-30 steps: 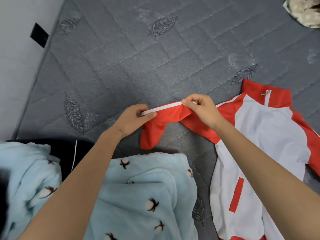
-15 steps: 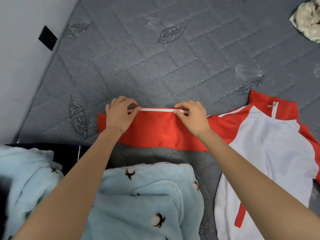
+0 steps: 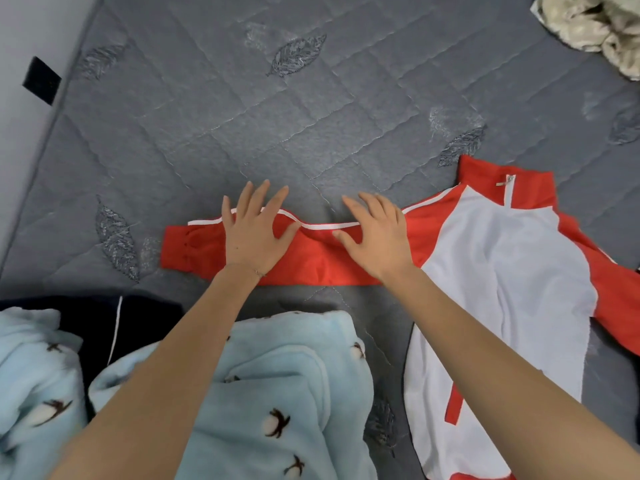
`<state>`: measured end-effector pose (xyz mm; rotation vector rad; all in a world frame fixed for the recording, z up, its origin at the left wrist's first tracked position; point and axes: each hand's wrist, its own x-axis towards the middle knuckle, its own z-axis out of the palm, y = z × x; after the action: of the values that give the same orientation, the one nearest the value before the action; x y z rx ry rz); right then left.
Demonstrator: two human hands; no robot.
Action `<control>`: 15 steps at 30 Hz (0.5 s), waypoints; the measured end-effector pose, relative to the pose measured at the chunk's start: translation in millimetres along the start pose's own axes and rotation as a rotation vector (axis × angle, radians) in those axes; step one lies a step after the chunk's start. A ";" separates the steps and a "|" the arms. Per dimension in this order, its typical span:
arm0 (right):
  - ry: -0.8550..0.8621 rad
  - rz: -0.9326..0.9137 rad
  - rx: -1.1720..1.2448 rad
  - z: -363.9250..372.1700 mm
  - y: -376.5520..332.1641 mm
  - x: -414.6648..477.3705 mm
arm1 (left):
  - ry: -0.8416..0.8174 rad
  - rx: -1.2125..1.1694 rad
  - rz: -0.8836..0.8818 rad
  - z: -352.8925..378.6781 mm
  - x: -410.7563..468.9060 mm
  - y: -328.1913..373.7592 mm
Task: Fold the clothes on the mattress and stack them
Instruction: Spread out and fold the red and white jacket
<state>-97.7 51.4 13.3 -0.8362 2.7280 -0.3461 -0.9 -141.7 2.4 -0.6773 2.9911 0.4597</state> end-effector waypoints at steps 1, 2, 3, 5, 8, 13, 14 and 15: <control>0.007 0.008 -0.008 -3.3 7.6 -5.3 | -0.004 0.006 0.017 0.6 0.1 9.3; 0.016 0.021 -0.011 -6.9 15.7 -10.9 | -0.004 0.011 0.033 1.4 -0.1 19.0; 0.023 0.038 -0.011 -10.5 24.4 -17.1 | -0.003 0.014 0.048 2.5 -0.8 29.9; 0.028 0.065 -0.013 -17.2 43.3 -31.6 | 0.002 0.010 0.069 6.2 -6.3 55.6; 0.034 0.107 0.016 -25.2 73.2 -58.8 | -0.026 0.001 0.084 19.2 -24.7 101.9; 0.012 0.192 0.009 -33.8 131.7 -117.3 | -0.074 -0.068 -0.023 46.4 -64.4 168.8; 0.004 0.203 0.003 -34.9 144.6 -130.0 | -0.073 -0.078 -0.021 51.7 -74.3 179.4; -0.002 0.212 0.006 -35.8 157.6 -142.6 | -0.071 -0.081 -0.010 57.5 -84.6 189.8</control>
<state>-75.7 265.5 25.2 -0.5386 2.7780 -0.3075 -7.0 73.7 8.8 -0.6663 2.9157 0.5944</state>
